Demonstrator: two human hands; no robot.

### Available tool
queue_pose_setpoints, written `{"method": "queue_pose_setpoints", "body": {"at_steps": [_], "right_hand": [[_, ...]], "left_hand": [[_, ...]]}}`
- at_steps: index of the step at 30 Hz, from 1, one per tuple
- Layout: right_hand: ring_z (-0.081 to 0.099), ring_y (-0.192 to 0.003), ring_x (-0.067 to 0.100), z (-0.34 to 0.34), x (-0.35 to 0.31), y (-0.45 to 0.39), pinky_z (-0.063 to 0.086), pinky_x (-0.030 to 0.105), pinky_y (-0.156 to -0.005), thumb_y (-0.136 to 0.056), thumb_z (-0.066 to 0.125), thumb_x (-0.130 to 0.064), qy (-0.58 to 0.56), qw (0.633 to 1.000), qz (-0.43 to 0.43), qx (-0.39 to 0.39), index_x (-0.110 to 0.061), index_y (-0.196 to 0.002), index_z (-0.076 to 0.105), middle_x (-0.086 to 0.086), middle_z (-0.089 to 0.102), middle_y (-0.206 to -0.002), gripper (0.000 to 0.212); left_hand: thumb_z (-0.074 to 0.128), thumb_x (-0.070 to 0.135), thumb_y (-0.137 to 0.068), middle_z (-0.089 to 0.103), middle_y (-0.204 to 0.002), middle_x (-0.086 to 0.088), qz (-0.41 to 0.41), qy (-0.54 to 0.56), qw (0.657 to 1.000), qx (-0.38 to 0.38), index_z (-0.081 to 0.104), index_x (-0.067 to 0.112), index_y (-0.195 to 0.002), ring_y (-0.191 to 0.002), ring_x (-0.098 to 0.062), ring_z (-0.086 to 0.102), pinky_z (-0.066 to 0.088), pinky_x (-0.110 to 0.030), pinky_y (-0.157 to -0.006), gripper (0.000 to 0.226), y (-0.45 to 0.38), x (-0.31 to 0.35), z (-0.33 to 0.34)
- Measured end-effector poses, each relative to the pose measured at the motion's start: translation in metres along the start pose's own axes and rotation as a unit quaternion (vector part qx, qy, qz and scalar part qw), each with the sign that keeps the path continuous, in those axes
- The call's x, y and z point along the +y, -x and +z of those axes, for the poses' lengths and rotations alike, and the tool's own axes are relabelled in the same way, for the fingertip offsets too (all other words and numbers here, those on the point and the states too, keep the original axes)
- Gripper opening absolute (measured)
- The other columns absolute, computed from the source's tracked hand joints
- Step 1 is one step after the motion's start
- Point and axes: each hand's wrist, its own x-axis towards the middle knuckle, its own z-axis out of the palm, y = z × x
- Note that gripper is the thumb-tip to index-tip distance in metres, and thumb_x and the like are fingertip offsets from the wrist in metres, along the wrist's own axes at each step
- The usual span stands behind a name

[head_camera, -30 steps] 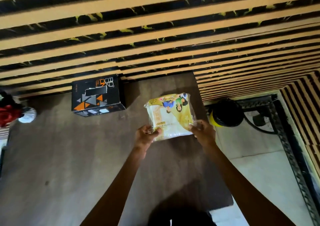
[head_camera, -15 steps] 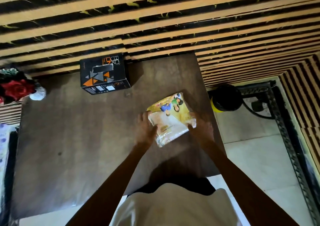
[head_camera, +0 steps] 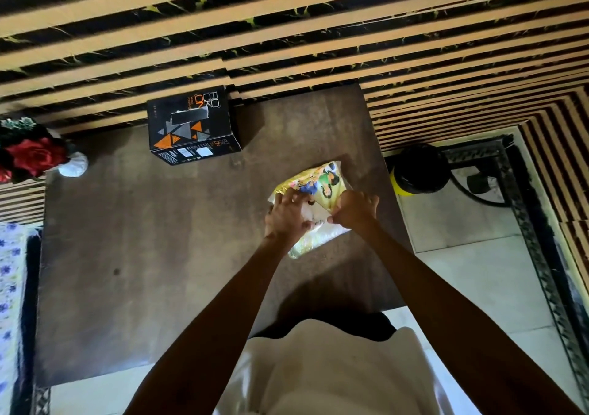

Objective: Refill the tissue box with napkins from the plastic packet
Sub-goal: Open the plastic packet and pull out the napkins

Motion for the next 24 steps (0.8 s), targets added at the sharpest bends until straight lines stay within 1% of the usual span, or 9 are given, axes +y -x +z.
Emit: {"method": "queue_pose_setpoints", "body": {"at_steps": [3, 6, 8, 10, 13, 15, 17, 20, 24], "right_hand": [[0.060, -0.110, 0.027, 0.002, 0.001, 0.006, 0.033, 0.038, -0.096, -0.071, 0.074, -0.049, -0.002, 1.000, -0.009, 0.027, -0.015, -0.103, 0.068, 0.005, 0.069, -0.109, 0.047], [0.062, -0.103, 0.023, 0.007, 0.007, 0.015, 0.031, 0.037, -0.096, -0.071, 0.076, -0.041, -0.056, 0.996, -0.033, 0.054, -0.019, -0.089, 0.075, 0.001, 0.073, -0.100, 0.028], [0.063, -0.101, 0.019, 0.006, 0.017, 0.022, 0.031, 0.038, -0.100, -0.069, 0.078, -0.035, -0.111, 0.992, -0.046, 0.048, -0.020, -0.080, 0.077, -0.003, 0.074, -0.095, 0.019], [0.066, -0.096, 0.018, 0.007, 0.032, 0.030, 0.038, 0.039, -0.102, -0.068, 0.081, -0.032, -0.145, 0.986, -0.072, 0.032, -0.021, -0.073, 0.075, -0.003, 0.076, -0.089, 0.013], [0.071, -0.084, 0.019, 0.013, 0.052, 0.038, 0.054, 0.044, -0.091, -0.074, 0.079, -0.023, -0.189, 0.976, -0.110, 0.011, -0.020, -0.075, 0.074, 0.004, 0.077, -0.087, 0.006], [0.072, -0.086, 0.023, 0.014, 0.058, 0.045, 0.056, 0.042, -0.091, -0.081, 0.073, -0.021, -0.189, 0.976, -0.106, 0.018, -0.017, -0.082, 0.075, 0.007, 0.077, -0.092, 0.005], [0.072, -0.086, 0.023, 0.014, 0.061, 0.051, 0.056, 0.037, -0.090, -0.083, 0.071, -0.023, -0.197, 0.975, -0.098, 0.039, -0.017, -0.084, 0.075, 0.006, 0.077, -0.093, 0.008], [0.072, -0.087, 0.022, 0.015, 0.059, 0.063, 0.052, 0.025, -0.082, -0.081, 0.074, -0.021, -0.210, 0.971, -0.092, 0.066, -0.016, -0.083, 0.076, 0.006, 0.077, -0.095, 0.006], [0.071, -0.091, 0.023, 0.018, 0.057, 0.078, 0.050, 0.024, -0.083, -0.084, 0.071, -0.017, -0.179, 0.973, -0.087, 0.117, -0.012, -0.082, 0.076, 0.006, 0.075, -0.105, 0.007]], "left_hand": [[0.071, 0.044, -0.079, 0.037, -0.147, -0.004, -0.010, -0.029, 1.000, -0.001, 0.039, 0.026, -0.141, -0.132, -0.029, 0.038, 0.046, -0.048, -0.095, 0.072, -0.002, 0.003, 0.001], [0.071, 0.044, -0.078, 0.038, -0.147, -0.006, -0.016, -0.042, 0.999, -0.002, 0.036, 0.026, -0.143, -0.131, -0.030, 0.039, 0.047, -0.048, -0.094, 0.076, -0.002, 0.005, 0.004], [0.073, 0.044, -0.077, 0.039, -0.146, -0.006, -0.021, -0.047, 0.999, -0.003, 0.037, 0.025, -0.142, -0.131, -0.030, 0.040, 0.048, -0.048, -0.095, 0.077, -0.004, 0.006, 0.005], [0.074, 0.043, -0.076, 0.040, -0.145, -0.007, -0.016, -0.042, 0.999, -0.001, 0.040, 0.024, -0.140, -0.131, -0.030, 0.041, 0.046, -0.049, -0.098, 0.076, -0.004, 0.006, 0.004], [0.073, 0.039, -0.077, 0.046, -0.138, -0.007, 0.008, -0.036, 0.999, 0.028, 0.049, 0.024, -0.133, -0.126, -0.028, 0.046, 0.042, -0.046, -0.101, 0.063, 0.000, 0.004, 0.005], [0.069, 0.032, -0.082, 0.056, -0.129, -0.005, 0.045, 0.015, 0.996, 0.072, 0.060, 0.022, -0.121, -0.118, -0.026, 0.054, 0.046, -0.042, -0.097, 0.040, 0.005, 0.005, 0.008], [0.063, 0.027, -0.088, 0.068, -0.114, -0.006, 0.073, 0.137, 0.987, 0.044, 0.067, 0.016, -0.108, -0.105, -0.024, 0.064, 0.054, -0.037, -0.088, 0.023, 0.014, 0.010, 0.011], [0.065, 0.033, -0.087, 0.073, -0.105, -0.007, 0.080, 0.193, 0.974, -0.082, 0.070, 0.009, -0.105, -0.095, -0.022, 0.068, 0.055, -0.034, -0.084, 0.030, 0.030, 0.019, 0.018], [0.073, 0.022, -0.080, 0.076, -0.099, -0.009, 0.036, 0.187, 0.980, -0.053, 0.075, 0.009, -0.095, -0.092, -0.024, 0.070, 0.058, -0.038, -0.084, 0.020, 0.039, 0.023, 0.034]]}}
